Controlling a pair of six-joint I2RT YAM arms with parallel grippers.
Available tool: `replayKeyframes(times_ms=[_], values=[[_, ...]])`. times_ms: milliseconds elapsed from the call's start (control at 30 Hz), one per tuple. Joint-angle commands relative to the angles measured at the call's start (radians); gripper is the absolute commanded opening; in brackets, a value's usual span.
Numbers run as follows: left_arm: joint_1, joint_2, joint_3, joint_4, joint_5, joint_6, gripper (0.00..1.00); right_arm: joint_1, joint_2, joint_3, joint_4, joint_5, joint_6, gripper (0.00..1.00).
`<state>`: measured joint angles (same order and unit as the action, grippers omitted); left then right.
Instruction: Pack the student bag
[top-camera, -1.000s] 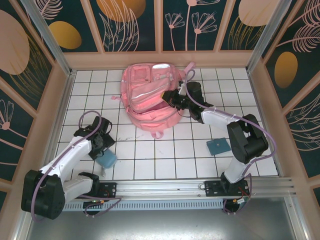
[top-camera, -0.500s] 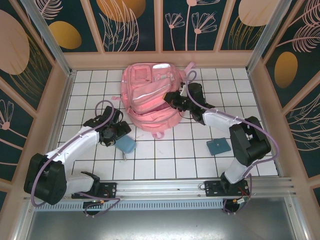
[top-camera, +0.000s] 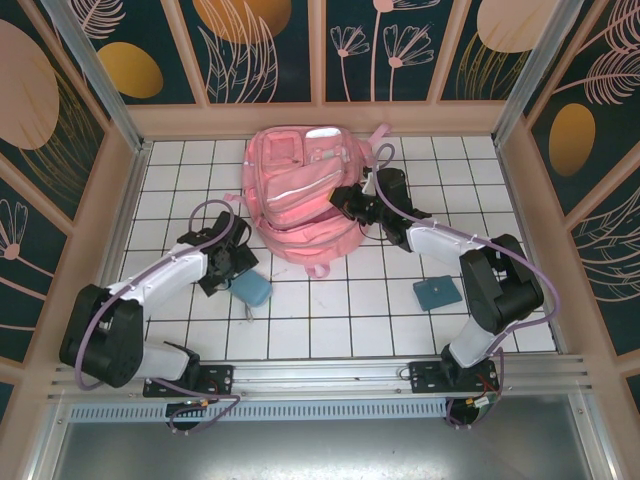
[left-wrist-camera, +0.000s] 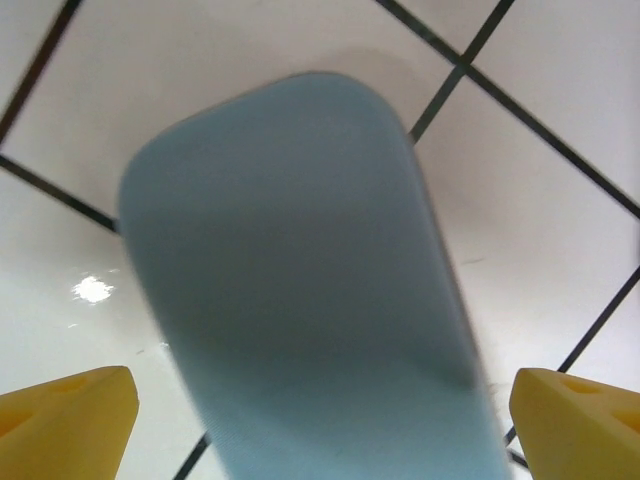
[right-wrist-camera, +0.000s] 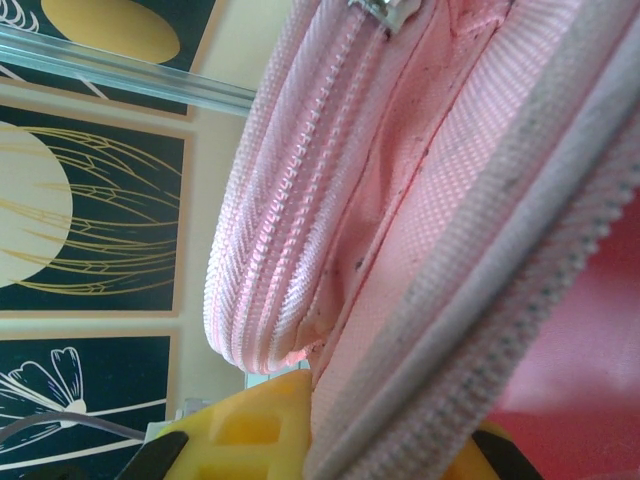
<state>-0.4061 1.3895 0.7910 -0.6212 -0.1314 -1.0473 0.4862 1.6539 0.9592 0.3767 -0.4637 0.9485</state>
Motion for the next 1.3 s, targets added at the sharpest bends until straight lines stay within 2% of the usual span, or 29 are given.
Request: replayKeyframes(times_ms=[0,100,200,333,467,567,667,733,800,967,1067,1133,1267], values=[[0.002,0.043,0.006,0.063,0.002,-0.075,0.96,-0.012,-0.036,-0.006,0.026,0.024,-0.027,0.00],[0.003,0.060,-0.005,0.058,-0.017,-0.124,0.96,-0.011,-0.042,-0.010,0.022,0.023,-0.030,0.00],[0.003,0.057,-0.033,0.096,0.012,-0.162,0.95,-0.011,-0.044,-0.013,0.020,0.023,-0.031,0.00],[0.003,0.062,-0.056,0.167,0.057,-0.174,0.89,-0.008,-0.042,-0.015,0.016,0.019,-0.028,0.00],[0.003,0.055,-0.059,0.185,0.057,-0.178,0.78,-0.007,-0.054,-0.026,0.007,0.010,-0.025,0.03],[0.003,0.037,-0.063,0.192,0.059,-0.172,0.68,-0.006,-0.072,-0.045,-0.008,0.008,-0.025,0.18],[0.003,-0.004,-0.077,0.213,0.064,-0.165,0.59,-0.008,-0.106,-0.077,-0.048,0.033,-0.031,0.41],[0.003,-0.039,-0.081,0.219,0.064,-0.159,0.52,-0.013,-0.140,-0.101,-0.097,0.059,-0.040,0.52],[0.001,-0.074,-0.074,0.215,0.057,-0.152,0.47,-0.018,-0.183,-0.133,-0.126,0.072,-0.049,0.59],[0.001,-0.152,-0.013,0.204,0.081,-0.144,0.46,0.002,-0.283,-0.166,-0.204,0.057,-0.177,0.68],[-0.001,-0.158,0.044,0.225,0.143,-0.139,0.47,0.055,-0.312,-0.133,-0.278,0.036,-0.315,0.74],[-0.009,-0.141,0.083,0.255,0.206,-0.127,0.50,0.127,-0.314,-0.099,-0.317,0.028,-0.385,0.78],[-0.033,-0.100,0.158,0.302,0.293,-0.109,0.52,0.215,-0.274,-0.058,-0.315,-0.028,-0.424,0.82]])
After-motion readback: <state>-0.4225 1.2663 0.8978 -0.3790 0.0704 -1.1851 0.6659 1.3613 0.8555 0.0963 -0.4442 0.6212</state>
